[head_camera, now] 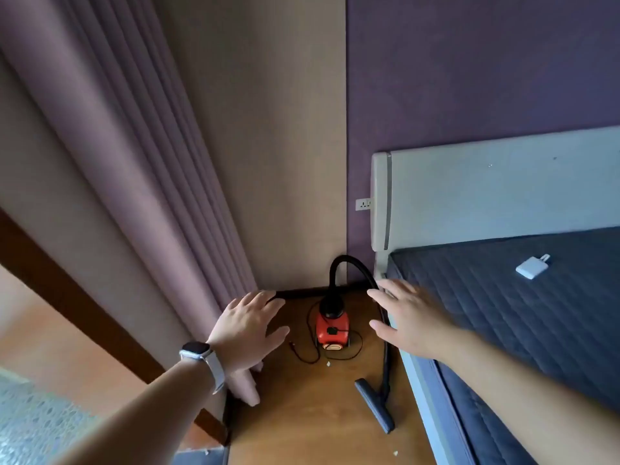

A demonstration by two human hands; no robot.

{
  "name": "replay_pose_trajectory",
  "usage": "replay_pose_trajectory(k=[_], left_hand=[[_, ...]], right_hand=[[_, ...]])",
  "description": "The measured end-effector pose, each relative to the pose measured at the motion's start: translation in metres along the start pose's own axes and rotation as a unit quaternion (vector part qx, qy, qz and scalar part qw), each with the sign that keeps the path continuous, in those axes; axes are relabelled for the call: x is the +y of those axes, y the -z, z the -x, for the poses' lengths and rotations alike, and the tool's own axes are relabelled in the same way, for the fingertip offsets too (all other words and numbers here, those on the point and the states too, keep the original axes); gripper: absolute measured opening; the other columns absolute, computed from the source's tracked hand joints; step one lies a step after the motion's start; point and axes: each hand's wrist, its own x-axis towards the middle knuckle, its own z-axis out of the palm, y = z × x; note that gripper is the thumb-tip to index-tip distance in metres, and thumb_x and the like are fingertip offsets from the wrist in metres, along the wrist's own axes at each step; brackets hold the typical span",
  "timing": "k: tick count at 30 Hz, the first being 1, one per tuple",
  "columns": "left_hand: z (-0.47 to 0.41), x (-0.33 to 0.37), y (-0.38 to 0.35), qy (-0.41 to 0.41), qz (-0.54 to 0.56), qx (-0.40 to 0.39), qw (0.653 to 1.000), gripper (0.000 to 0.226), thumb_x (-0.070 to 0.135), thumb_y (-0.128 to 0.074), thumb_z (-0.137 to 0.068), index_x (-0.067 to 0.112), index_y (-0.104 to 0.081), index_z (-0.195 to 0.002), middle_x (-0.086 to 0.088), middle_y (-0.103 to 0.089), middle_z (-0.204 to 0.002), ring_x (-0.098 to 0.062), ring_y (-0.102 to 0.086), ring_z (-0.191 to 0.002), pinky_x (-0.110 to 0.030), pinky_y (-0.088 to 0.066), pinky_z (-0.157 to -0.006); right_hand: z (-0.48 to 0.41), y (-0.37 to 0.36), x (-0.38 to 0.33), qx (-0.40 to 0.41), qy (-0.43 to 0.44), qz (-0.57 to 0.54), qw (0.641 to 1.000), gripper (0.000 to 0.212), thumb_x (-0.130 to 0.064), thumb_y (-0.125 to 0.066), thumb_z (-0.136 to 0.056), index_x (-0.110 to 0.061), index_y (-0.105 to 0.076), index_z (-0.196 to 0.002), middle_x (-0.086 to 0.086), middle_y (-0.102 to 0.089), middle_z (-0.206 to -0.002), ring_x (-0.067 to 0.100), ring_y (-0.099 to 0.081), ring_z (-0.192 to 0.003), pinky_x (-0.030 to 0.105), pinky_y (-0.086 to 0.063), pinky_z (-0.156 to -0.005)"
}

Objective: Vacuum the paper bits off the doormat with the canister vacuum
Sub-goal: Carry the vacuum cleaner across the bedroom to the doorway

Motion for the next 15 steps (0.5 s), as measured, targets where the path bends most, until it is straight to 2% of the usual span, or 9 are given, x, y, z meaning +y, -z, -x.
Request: replay_pose_trajectory(k=[4, 7, 12, 15], left_hand=[[-0.059, -0.022, -0.024, 0.0, 0.015, -0.003, 1.0, 0.064, 0.064, -0.032, -0.096, 0.035, -0.032, -0.153, 0.009, -0.029, -0.16, -0.015, -0.025, -0.147, -0.036, -0.022, -0.119], [-0.112, -0.043, -0.046, -0.006, 0.025, -0.008, 1.0, 0.061, 0.06, -0.037, -0.097, 0.035, -0.033, -0.152, 0.009, -0.029, -0.16, -0.014, -0.025, -0.147, -0.035, -0.021, -0.119], [-0.224, -0.088, -0.076, -0.034, 0.063, -0.021, 0.997, 0.058, 0.057, -0.042, -0.096, 0.029, -0.046, -0.146, 0.005, -0.045, -0.151, -0.02, -0.044, -0.136, -0.039, -0.036, -0.11], [-0.297, -0.12, -0.089, -0.073, 0.087, -0.026, 0.993, 0.066, 0.06, -0.036, -0.087, 0.018, -0.064, -0.129, -0.004, -0.065, -0.129, -0.026, -0.062, -0.117, -0.041, -0.05, -0.097]], right_hand=[[-0.049, -0.011, 0.022, -0.005, -0.015, -0.001, 1.0, 0.064, -0.056, -0.04, -0.098, -0.025, -0.031, -0.153, -0.002, -0.025, -0.161, 0.02, -0.025, -0.147, 0.037, -0.024, -0.116], [-0.093, -0.026, 0.036, -0.016, -0.032, 0.001, 0.999, 0.064, -0.055, -0.042, -0.098, -0.025, -0.032, -0.153, -0.001, -0.025, -0.162, 0.02, -0.025, -0.147, 0.037, -0.024, -0.116], [-0.187, -0.045, 0.063, -0.028, -0.077, 0.005, 0.997, 0.063, -0.054, -0.042, -0.098, -0.024, -0.033, -0.153, 0.0, -0.029, -0.159, 0.021, -0.03, -0.145, 0.036, -0.027, -0.115], [-0.244, -0.053, 0.077, -0.044, -0.109, 0.003, 0.993, 0.065, -0.056, -0.042, -0.098, -0.024, -0.034, -0.153, 0.0, -0.031, -0.159, 0.02, -0.03, -0.145, 0.035, -0.03, -0.114]])
